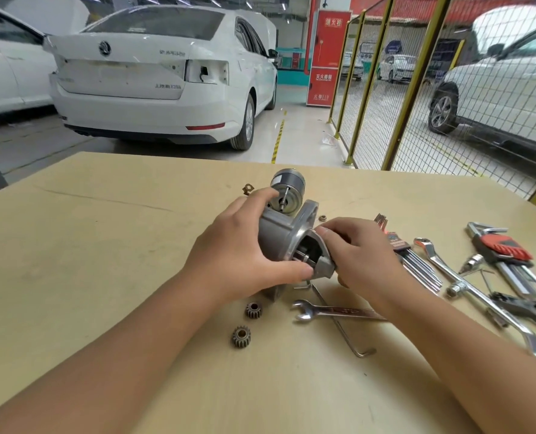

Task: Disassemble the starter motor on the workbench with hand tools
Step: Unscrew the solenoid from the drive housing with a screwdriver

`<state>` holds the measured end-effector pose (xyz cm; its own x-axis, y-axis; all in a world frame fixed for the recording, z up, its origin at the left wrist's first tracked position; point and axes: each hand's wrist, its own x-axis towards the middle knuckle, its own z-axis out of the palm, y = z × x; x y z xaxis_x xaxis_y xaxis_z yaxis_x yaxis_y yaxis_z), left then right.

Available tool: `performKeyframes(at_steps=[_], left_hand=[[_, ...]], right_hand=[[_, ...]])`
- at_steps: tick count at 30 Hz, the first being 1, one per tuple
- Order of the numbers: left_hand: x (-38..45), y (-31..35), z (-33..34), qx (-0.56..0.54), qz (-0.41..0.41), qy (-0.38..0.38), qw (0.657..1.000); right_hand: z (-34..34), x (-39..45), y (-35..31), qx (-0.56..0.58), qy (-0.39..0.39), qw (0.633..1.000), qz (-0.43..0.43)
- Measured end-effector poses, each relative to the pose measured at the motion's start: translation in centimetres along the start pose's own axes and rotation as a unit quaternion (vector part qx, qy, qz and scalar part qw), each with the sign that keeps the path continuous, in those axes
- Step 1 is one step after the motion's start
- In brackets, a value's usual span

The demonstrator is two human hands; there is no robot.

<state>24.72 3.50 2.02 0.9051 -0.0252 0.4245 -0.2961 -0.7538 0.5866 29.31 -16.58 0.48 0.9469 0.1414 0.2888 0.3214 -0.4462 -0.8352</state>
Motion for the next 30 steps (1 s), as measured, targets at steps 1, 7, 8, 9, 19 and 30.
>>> performKeyframes(at_steps=[1,7,8,9,19,30], left_hand=[[0.1,0.1,0.2,0.002,0.006,0.01,1.0],[0.7,-1.7,0.0,-0.037,-0.021,0.046,0.998],[0.8,-1.9,-0.3,-0.055,-0.04,0.05,0.996],[0.9,-2.1,-0.6,-0.082,-0.061,0.052,0.993],[1.7,-4.9,-3.7,-0.179,-0.098,-0.021,0.979],[1.2,-7.1,-6.9,-0.218,-0.139,-0.064,0.964]], right_hand=[[0.0,-0.1,0.0,-0.003,0.004,1.0,-0.008],[0.0,-0.2,0.4,0.023,0.078,0.997,-0.007],[0.0,-0.2,0.4,0.032,0.083,0.996,-0.003],[0.0,-0.3,0.5,0.036,0.084,0.996,-0.001],[-0.5,-0.7,0.3,-0.006,0.058,0.998,0.02],[-0.1,-2.5,-1.5,-0.088,-0.027,0.996,-0.018]])
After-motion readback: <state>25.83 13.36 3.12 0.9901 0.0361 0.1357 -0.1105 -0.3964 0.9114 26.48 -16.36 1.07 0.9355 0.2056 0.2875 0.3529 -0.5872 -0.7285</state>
